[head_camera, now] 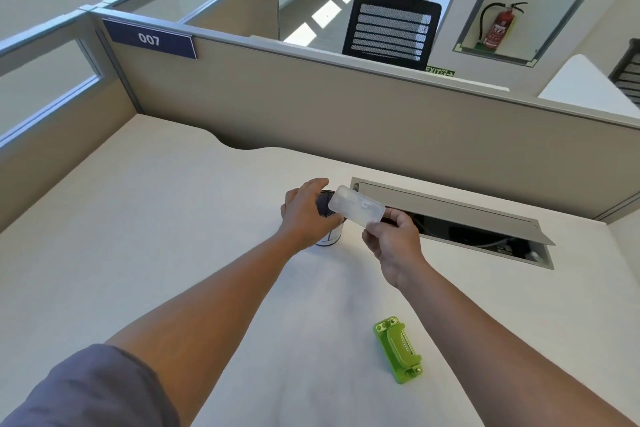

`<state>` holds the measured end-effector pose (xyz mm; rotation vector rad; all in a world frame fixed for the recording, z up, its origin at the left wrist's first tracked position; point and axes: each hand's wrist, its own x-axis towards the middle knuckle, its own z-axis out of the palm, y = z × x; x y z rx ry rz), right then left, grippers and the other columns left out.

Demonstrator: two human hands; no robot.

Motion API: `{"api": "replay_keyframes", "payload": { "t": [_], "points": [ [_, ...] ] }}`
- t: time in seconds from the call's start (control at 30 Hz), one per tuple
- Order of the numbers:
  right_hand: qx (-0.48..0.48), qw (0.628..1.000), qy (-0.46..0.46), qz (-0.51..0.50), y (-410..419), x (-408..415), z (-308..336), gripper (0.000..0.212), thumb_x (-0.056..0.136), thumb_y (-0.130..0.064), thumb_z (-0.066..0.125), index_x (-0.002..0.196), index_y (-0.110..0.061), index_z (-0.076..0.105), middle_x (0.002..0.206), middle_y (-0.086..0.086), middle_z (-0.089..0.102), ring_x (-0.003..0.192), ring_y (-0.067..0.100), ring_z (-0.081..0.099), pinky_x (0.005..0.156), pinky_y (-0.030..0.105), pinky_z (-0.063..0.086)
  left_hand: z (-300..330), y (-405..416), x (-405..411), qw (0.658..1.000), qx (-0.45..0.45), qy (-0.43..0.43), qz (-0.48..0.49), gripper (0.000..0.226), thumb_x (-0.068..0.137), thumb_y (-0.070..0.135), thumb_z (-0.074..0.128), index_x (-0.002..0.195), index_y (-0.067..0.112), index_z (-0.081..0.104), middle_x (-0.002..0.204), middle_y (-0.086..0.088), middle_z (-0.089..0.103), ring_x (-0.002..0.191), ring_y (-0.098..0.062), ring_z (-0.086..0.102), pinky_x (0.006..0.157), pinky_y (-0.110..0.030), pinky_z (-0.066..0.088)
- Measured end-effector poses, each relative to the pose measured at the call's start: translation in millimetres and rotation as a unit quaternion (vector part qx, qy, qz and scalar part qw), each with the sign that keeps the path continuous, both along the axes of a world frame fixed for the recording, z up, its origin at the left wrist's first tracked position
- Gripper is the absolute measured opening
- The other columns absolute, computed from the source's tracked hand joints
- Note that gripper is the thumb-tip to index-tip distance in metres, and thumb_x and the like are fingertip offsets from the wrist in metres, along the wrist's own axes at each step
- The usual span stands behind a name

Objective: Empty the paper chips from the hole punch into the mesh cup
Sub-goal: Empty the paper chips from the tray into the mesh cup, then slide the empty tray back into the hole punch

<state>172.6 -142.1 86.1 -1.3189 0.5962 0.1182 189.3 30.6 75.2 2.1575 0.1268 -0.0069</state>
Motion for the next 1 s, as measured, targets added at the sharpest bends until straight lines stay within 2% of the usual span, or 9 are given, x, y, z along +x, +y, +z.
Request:
{"api": "replay_keyframes", "payload": {
  "t": [0.07, 0.2, 0.27, 0.33, 0.47, 0.6, 0.73, 0.9, 1.0],
  "points": [
    [0.032, 0.999, 0.001, -0.008, -2, -10, 1, 0.043, 0.086, 0.013, 0.061, 0.11, -0.022, 0.061, 0.098, 0.01, 0.07, 0.066, 0.019, 0.064, 0.066, 0.026, 0.059, 6, -9, -9, 0.996, -0.087, -0.011, 0.019, 0.062, 0.085, 0.021, 0.075, 0.143, 0.022, 0.051, 0.142, -0.002, 0.056, 0.127, -0.023, 0.052, 0.108, -0.041, 0.047],
    [0.078, 0.997, -0.012, 0.0, 0, -31, 1, 0.051, 0.085, 0.016, 0.061, 0.118, -0.022, 0.061, 0.101, 0.012, 0.071, 0.068, 0.021, 0.066, 0.065, 0.025, 0.06, 9, -29, -37, 0.972, -0.223, -0.005, 0.073, 0.037, 0.088, 0.011, 0.068, 0.108, 0.041, 0.059, 0.103, 0.008, 0.07, 0.075, -0.001, 0.066, 0.074, -0.023, 0.059],
    [0.094, 0.995, -0.019, 0.008, 1, -45, 0, 0.049, 0.085, 0.017, 0.06, 0.117, -0.02, 0.063, 0.098, 0.013, 0.072, 0.067, 0.02, 0.068, 0.065, 0.025, 0.06, 5, -37, -53, 0.958, -0.269, 0.013, 0.095, 0.037, 0.088, 0.011, 0.069, 0.114, 0.036, 0.057, 0.105, 0.014, 0.066, 0.085, 0.002, 0.067, 0.075, -0.02, 0.059],
    [0.103, 0.994, -0.019, 0.019, 1, -61, -2, 0.048, 0.084, 0.017, 0.06, 0.119, -0.017, 0.062, 0.095, 0.014, 0.071, 0.063, 0.018, 0.068, 0.065, 0.025, 0.06, 1, -44, -66, 0.93, -0.345, 0.055, 0.114, 0.04, 0.089, 0.004, 0.066, 0.121, 0.025, 0.055, 0.113, 0.004, 0.065, 0.1, -0.011, 0.068, 0.078, -0.027, 0.061],
    [0.083, 0.996, 0.0, 0.026, 0, -87, -15, 0.051, 0.084, 0.015, 0.06, 0.123, -0.017, 0.057, 0.092, 0.014, 0.07, 0.064, 0.019, 0.068, 0.068, 0.026, 0.061, -1, -54, -87, 0.863, -0.461, 0.133, 0.158, 0.031, 0.089, -0.011, 0.055, 0.101, 0.017, 0.057, 0.106, -0.013, 0.067, 0.089, -0.024, 0.07, 0.072, -0.03, 0.062],
    [0.048, 0.998, 0.015, 0.039, -3, -110, -26, 0.051, 0.085, 0.01, 0.066, 0.125, -0.019, 0.053, 0.099, 0.015, 0.069, 0.074, 0.022, 0.069, 0.071, 0.027, 0.061, -9, -55, -100, 0.848, -0.469, 0.172, 0.177, 0.034, 0.092, -0.01, 0.058, 0.119, 0.009, 0.054, 0.113, -0.014, 0.066, 0.092, -0.027, 0.071, 0.076, -0.032, 0.063],
    [-0.032, 0.995, 0.033, 0.086, -14, -128, -35, 0.056, 0.084, 0.002, 0.072, 0.13, -0.02, 0.05, 0.091, 0.009, 0.067, 0.073, 0.019, 0.067, 0.081, 0.036, 0.063, -20, -53, -111, 0.859, -0.439, 0.191, 0.181, 0.029, 0.092, -0.005, 0.063, 0.115, 0.012, 0.059, 0.102, -0.009, 0.068, 0.087, -0.023, 0.07, 0.072, -0.029, 0.064],
    [-0.238, 0.968, 0.003, 0.084, -41, -148, -44, 0.048, 0.081, -0.01, 0.07, 0.125, -0.024, 0.06, 0.078, -0.006, 0.059, 0.066, 0.012, 0.058, 0.058, 0.017, 0.047, -43, -51, -125, 0.885, -0.364, 0.23, 0.174, 0.019, 0.09, 0.001, 0.065, 0.102, 0.016, 0.065, 0.098, -0.01, 0.07, 0.082, -0.025, 0.066, 0.084, -0.041, 0.062],
    [-0.35, 0.931, 0.004, 0.109, -53, -154, -53, 0.048, 0.079, -0.017, 0.07, 0.126, -0.024, 0.061, 0.09, -0.011, 0.055, 0.078, 0.012, 0.057, 0.062, 0.027, 0.044, -52, -50, -135, 0.894, -0.342, 0.244, 0.154, 0.019, 0.088, 0.001, 0.068, 0.103, 0.013, 0.069, 0.101, -0.011, 0.072, 0.084, -0.025, 0.069, 0.073, -0.036, 0.063]
  ]
}}
